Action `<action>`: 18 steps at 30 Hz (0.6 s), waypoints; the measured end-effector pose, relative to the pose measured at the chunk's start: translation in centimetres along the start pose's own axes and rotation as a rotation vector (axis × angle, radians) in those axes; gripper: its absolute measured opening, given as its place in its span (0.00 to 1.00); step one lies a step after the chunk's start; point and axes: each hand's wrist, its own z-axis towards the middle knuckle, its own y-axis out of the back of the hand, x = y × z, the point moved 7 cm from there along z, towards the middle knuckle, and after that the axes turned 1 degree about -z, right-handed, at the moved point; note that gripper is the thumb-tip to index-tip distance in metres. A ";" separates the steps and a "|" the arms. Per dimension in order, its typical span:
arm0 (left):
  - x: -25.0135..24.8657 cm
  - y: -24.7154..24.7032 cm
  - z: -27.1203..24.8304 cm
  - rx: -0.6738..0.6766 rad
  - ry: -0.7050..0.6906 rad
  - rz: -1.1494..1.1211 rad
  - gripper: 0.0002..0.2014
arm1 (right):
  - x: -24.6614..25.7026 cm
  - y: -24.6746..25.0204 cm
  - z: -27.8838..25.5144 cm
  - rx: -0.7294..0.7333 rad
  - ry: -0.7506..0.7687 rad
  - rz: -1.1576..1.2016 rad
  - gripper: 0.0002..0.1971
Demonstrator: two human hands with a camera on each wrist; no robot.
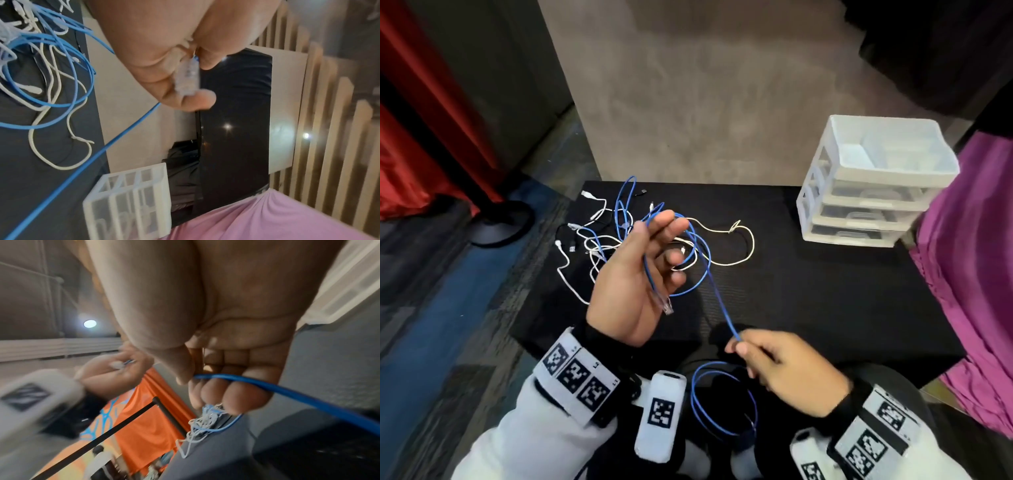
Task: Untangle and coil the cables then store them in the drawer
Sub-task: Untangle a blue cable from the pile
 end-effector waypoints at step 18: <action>2.9 -0.3 -2.1 -0.028 -0.145 0.460 0.11 | 2.9 4.1 -1.1 -0.368 -0.073 0.419 0.08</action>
